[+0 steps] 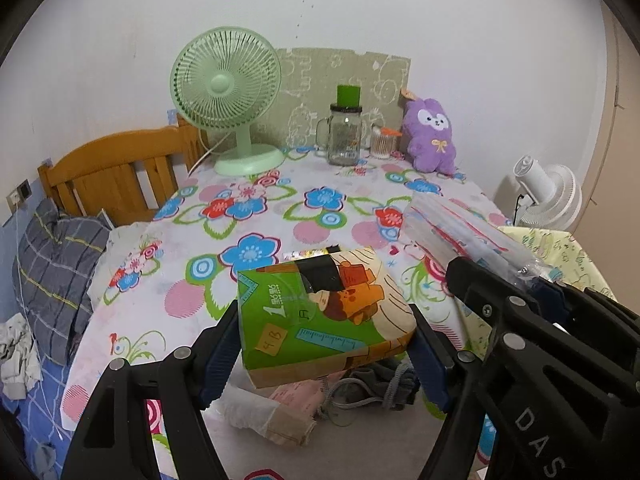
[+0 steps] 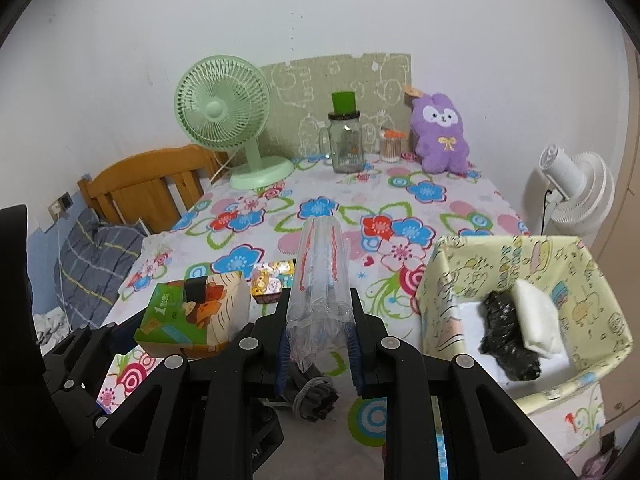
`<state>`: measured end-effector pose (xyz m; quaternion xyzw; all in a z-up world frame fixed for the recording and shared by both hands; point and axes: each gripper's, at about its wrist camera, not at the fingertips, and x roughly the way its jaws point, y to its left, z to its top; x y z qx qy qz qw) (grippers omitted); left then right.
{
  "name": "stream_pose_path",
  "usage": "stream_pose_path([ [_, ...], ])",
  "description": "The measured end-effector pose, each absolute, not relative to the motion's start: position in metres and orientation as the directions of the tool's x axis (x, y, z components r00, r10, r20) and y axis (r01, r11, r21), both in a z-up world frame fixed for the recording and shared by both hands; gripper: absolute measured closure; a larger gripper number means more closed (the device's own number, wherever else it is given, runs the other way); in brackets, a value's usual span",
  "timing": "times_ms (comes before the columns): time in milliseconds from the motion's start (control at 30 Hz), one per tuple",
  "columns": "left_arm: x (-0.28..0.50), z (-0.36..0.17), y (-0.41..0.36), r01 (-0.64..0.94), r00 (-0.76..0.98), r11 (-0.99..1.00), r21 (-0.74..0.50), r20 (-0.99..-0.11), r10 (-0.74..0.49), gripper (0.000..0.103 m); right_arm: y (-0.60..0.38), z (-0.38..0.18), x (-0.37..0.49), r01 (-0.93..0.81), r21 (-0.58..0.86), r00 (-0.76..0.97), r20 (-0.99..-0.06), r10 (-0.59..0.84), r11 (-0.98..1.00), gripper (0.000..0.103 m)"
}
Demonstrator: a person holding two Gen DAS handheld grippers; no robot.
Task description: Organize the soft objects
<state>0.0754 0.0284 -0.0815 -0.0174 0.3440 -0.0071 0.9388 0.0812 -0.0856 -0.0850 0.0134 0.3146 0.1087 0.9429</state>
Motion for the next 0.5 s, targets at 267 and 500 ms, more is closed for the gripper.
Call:
stream_pose_path([
  [267,0.063,-0.057,0.015,0.013,0.798,1.000,-0.021,-0.603,-0.023,0.025,-0.094,-0.063,0.070,-0.212,0.093,0.797,-0.559,0.227,0.973,0.076],
  [500,0.055,-0.045,0.002,0.013,0.813,1.000,-0.019,-0.582,-0.022,0.025,-0.107,-0.052,0.064,-0.227,0.091,0.802,-0.547,0.239,0.970,0.076],
])
